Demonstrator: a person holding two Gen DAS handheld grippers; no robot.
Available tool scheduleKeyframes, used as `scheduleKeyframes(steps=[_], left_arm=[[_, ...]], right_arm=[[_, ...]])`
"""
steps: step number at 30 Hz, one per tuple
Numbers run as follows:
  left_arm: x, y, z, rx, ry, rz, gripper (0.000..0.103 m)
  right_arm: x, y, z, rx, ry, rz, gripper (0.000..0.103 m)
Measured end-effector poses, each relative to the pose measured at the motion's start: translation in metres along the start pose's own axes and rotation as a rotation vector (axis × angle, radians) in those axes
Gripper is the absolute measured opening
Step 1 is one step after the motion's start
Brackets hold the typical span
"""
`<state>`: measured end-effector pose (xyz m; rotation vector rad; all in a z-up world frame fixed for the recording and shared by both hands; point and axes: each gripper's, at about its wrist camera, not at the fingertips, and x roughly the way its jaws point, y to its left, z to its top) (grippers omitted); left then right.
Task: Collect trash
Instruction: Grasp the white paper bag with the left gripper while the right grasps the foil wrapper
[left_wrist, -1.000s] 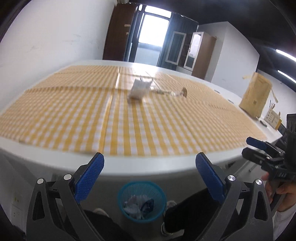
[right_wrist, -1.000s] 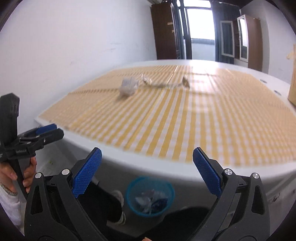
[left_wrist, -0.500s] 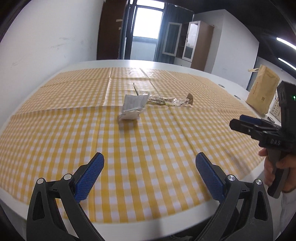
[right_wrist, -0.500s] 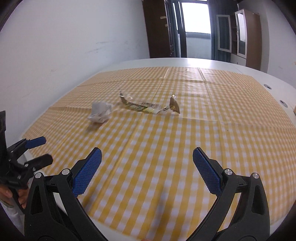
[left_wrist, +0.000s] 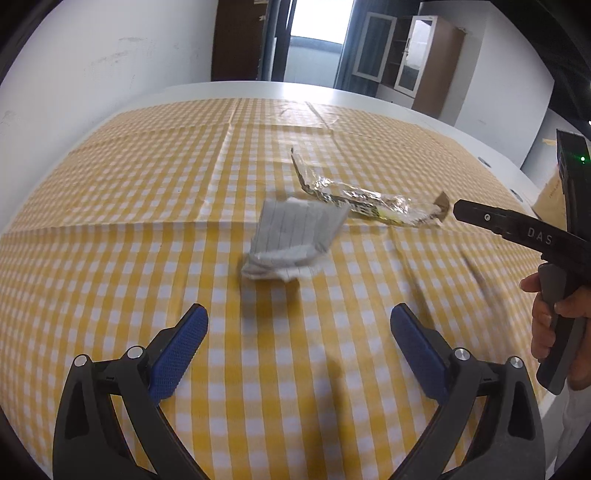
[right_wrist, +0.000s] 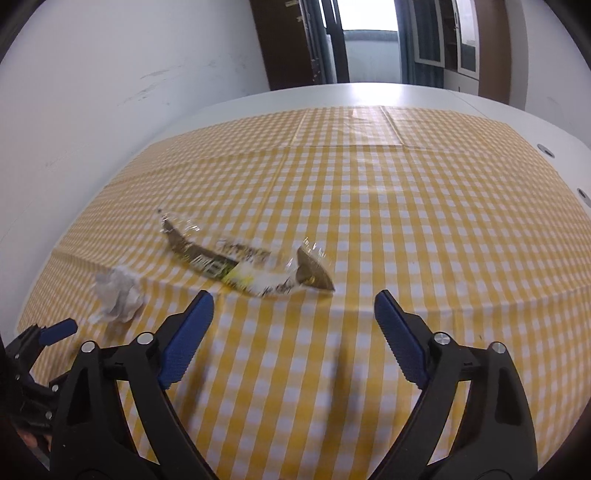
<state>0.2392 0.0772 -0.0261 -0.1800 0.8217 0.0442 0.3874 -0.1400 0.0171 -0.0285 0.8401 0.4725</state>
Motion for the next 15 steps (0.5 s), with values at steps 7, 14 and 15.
scheduleKeyframes(steps=[7,14,15], left_arm=[[0.032,-0.004,0.026,0.012,0.039,0.047,0.091],[0.035,-0.005,0.025,0.030,0.029,0.069,0.047],[0.031,-0.005,0.023,0.027,0.017,0.066,0.046]], right_arm=[[0.040,-0.006,0.016,0.020,0.074,-0.012,0.048],[0.043,0.000,0.009,-0.017,0.072,-0.023,0.016],[0.038,0.001,0.007,-0.027,0.061,-0.023,0.015]])
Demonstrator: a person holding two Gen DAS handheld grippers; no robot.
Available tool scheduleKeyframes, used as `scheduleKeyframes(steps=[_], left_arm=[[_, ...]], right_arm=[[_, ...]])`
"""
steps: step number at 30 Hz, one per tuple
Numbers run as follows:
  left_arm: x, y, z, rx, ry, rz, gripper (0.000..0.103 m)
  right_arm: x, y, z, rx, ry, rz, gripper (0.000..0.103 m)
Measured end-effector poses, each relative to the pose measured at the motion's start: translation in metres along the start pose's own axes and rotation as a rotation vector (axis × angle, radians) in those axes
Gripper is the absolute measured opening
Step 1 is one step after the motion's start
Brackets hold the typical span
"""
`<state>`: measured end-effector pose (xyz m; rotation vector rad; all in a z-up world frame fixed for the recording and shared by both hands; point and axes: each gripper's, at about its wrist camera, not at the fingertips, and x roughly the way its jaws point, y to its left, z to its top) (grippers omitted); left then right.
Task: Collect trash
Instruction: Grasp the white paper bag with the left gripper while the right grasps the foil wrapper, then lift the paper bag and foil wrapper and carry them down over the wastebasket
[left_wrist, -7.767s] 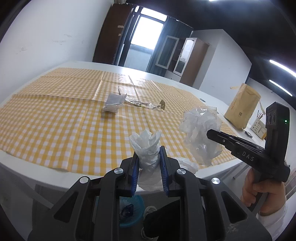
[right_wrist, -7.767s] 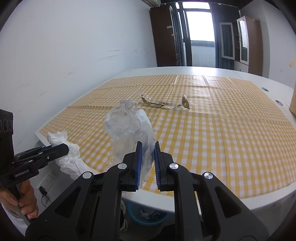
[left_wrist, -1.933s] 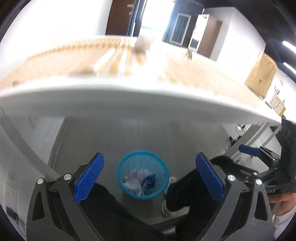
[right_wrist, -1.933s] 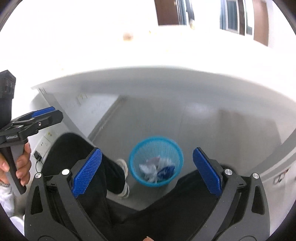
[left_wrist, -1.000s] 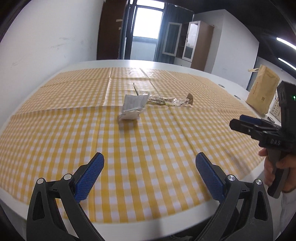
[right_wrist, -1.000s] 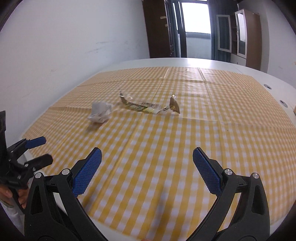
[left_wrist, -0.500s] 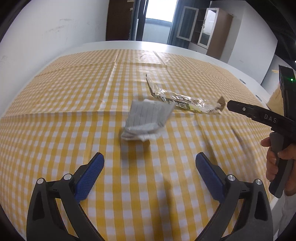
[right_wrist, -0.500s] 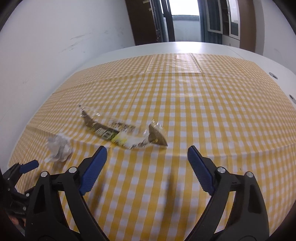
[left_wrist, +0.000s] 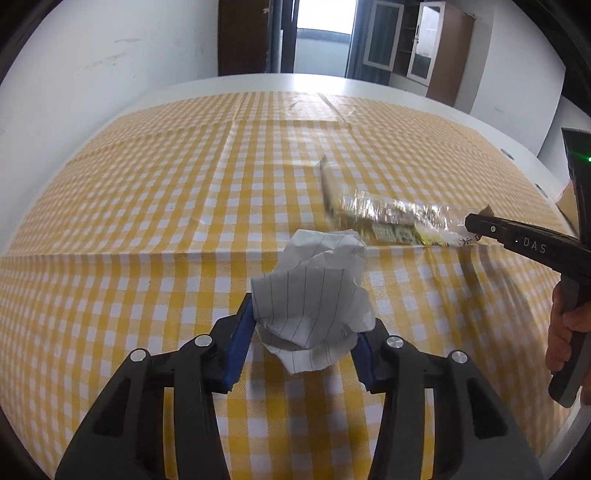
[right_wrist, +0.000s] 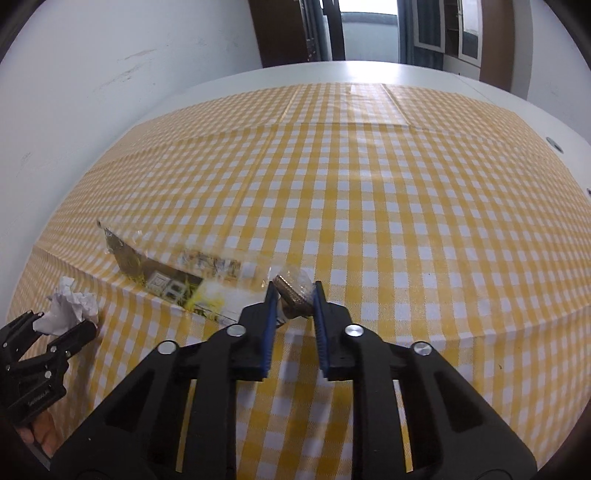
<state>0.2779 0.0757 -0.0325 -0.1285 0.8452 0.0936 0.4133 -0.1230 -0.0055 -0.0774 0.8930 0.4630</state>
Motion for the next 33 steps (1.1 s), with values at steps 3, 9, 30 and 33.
scheduleKeyframes(steps=[3,9,30,33], left_arm=[[-0.018,0.004,-0.009,-0.023,-0.030,-0.021,0.045],[-0.066,0.004,-0.038,-0.037,-0.102,-0.079,0.045],[-0.203,0.002,-0.152,-0.041,-0.261,-0.219,0.045],[-0.209,0.003,-0.168,-0.036,-0.260,-0.232,0.045]], right_arm=[[-0.018,0.006,-0.011,-0.028,-0.032,0.007,0.013],[-0.059,0.019,-0.037,-0.058,-0.084,0.034,0.013],[-0.191,0.057,-0.167,-0.140,-0.182,0.134,0.013],[-0.206,0.061,-0.191,-0.150,-0.185,0.145,0.012]])
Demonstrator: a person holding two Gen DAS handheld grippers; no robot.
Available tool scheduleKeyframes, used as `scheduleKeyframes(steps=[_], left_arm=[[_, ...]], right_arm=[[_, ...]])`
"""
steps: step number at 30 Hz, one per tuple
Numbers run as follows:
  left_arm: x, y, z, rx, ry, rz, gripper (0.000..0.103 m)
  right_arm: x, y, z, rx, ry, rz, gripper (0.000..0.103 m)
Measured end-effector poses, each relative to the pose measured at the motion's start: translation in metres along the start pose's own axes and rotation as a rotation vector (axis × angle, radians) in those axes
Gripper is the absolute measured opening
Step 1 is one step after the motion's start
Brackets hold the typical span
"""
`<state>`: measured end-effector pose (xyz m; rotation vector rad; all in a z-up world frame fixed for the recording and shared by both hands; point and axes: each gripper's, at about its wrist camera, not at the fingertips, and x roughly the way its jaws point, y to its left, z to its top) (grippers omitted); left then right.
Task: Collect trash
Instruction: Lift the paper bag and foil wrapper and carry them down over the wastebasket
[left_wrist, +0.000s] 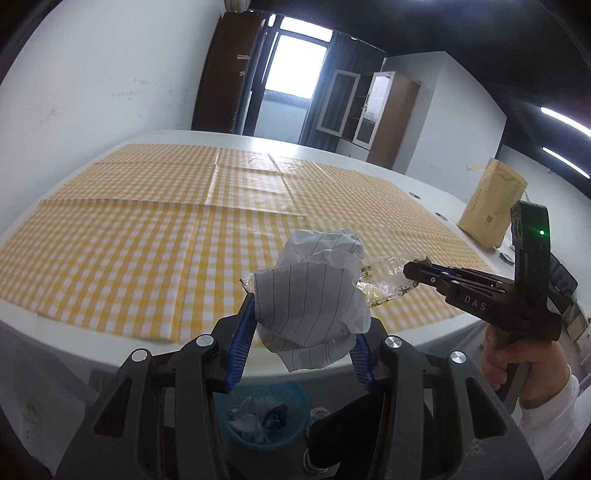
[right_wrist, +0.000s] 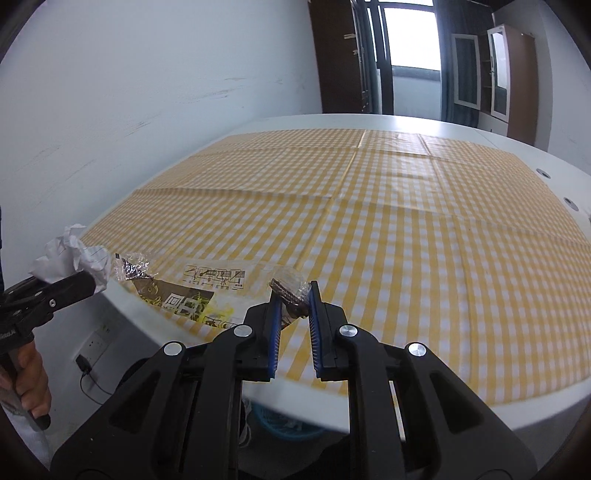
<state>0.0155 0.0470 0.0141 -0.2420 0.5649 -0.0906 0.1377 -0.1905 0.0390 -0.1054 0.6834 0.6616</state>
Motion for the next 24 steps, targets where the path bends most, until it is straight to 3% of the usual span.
scheduleKeyframes(steps=[14,24], left_arm=[[-0.021,-0.003,-0.065,0.021,0.077,-0.026,0.046],[0.020,-0.010,-0.122,0.032,0.224,-0.054,0.046]], right_arm=[[-0.037,0.034,-0.076,-0.056,0.034,-0.024,0.012],[-0.011,0.032,-0.140,-0.015,0.145,-0.054,0.013]])
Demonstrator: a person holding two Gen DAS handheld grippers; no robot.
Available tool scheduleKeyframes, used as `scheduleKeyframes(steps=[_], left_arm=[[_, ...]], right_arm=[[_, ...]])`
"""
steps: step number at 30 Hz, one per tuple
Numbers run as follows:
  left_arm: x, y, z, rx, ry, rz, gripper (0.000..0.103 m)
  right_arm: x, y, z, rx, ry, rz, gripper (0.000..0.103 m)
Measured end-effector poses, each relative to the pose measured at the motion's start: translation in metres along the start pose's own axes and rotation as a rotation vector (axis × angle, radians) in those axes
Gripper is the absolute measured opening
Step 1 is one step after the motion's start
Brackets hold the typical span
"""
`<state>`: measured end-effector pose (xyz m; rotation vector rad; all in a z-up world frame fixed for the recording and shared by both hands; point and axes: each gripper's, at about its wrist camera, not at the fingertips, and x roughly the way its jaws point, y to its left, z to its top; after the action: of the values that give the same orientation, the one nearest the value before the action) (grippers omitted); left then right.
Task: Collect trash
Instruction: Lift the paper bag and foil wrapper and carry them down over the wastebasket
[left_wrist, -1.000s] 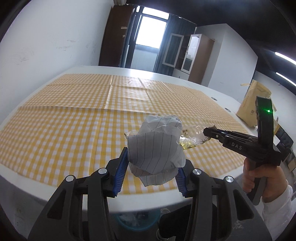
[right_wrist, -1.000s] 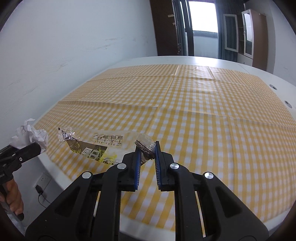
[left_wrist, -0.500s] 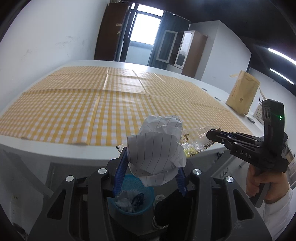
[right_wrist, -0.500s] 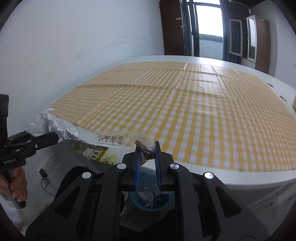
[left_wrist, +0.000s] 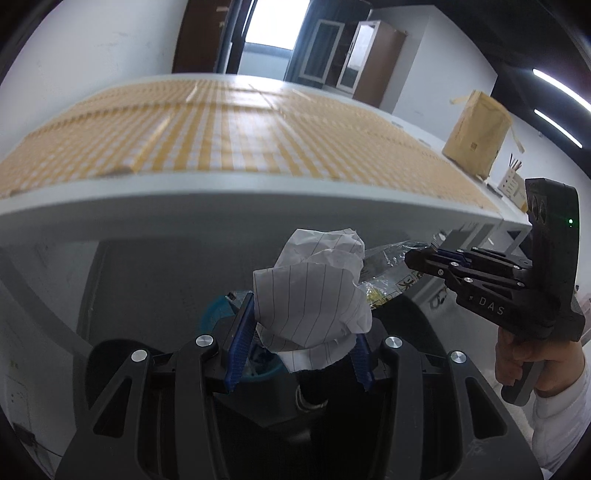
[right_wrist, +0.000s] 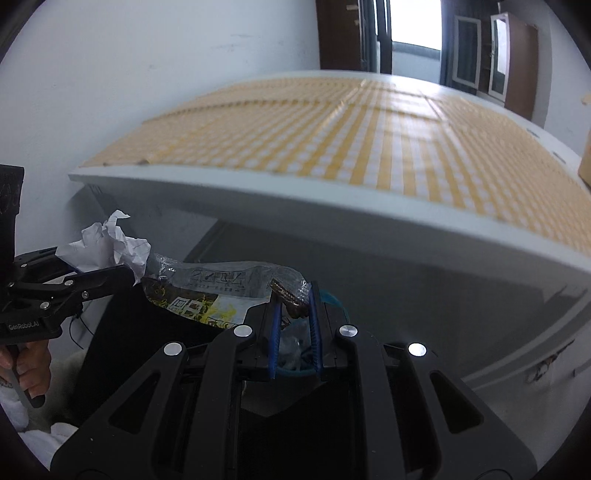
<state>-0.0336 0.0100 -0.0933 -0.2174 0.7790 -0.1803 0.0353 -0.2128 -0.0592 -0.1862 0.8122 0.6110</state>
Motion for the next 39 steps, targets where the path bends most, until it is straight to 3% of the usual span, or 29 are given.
scheduleKeyframes(steps=[4,13,23,28,39], left_arm=[[0.030,0.008,-0.010,-0.020,0.060,0.007,0.046],[0.066,0.014,-0.017,-0.033,0.117,0.012,0.046],[0.131,0.050,-0.034,-0.096,0.185,0.045,0.046],[0.176,0.078,-0.038,-0.181,0.236,0.041,0.045],[0.234,0.112,-0.036,-0.310,0.318,0.068,0.045]], right_arm=[[0.027,-0.001,-0.015,0.005,0.052,-0.009,0.012],[0.083,-0.011,-0.035,0.056,0.132,-0.026,0.013],[0.158,-0.026,-0.046,0.155,0.232,-0.045,0.013],[0.204,-0.033,-0.050,0.243,0.297,-0.051,0.013],[0.301,-0.040,-0.050,0.267,0.437,-0.083,0.013]])
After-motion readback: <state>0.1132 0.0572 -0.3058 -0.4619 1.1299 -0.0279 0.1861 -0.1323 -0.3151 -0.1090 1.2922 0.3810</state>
